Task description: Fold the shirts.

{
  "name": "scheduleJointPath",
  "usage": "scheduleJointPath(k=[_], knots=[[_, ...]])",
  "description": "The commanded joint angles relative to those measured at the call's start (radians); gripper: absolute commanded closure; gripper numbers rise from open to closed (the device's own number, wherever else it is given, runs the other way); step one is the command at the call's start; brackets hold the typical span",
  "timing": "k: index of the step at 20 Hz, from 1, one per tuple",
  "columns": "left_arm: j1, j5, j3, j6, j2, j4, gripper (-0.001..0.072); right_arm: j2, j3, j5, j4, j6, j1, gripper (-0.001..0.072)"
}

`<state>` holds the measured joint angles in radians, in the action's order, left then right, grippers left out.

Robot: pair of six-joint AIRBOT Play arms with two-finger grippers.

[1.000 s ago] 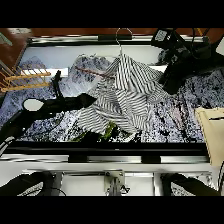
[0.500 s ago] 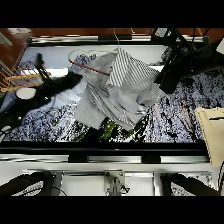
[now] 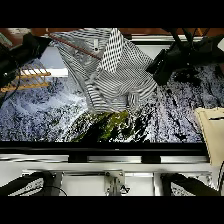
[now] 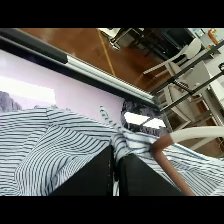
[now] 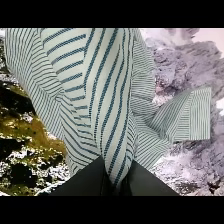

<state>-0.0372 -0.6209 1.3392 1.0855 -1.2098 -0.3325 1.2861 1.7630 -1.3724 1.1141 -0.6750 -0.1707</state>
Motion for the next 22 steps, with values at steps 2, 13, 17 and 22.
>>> scheduleJointPath(k=[2,13,17,22], knots=[[-0.014,-0.061,0.048,0.0,0.0,0.0,0.0645,0.003,0.001,0.042,0.078,-0.016,0.0,0.0635],[-0.014,-0.051,0.079,0.001,-0.041,-0.144,0.0645,0.03,0.001,0.04,0.151,-0.011,-0.039,0.0636],[-0.014,-0.081,0.079,0.011,-0.095,-0.142,0.0644,0.03,0.001,0.038,0.161,-0.013,-0.039,0.0636],[-0.018,-0.117,0.082,-0.053,-0.072,-0.144,0.0644,0.031,0.001,0.039,0.276,-0.029,-0.039,0.0636]])
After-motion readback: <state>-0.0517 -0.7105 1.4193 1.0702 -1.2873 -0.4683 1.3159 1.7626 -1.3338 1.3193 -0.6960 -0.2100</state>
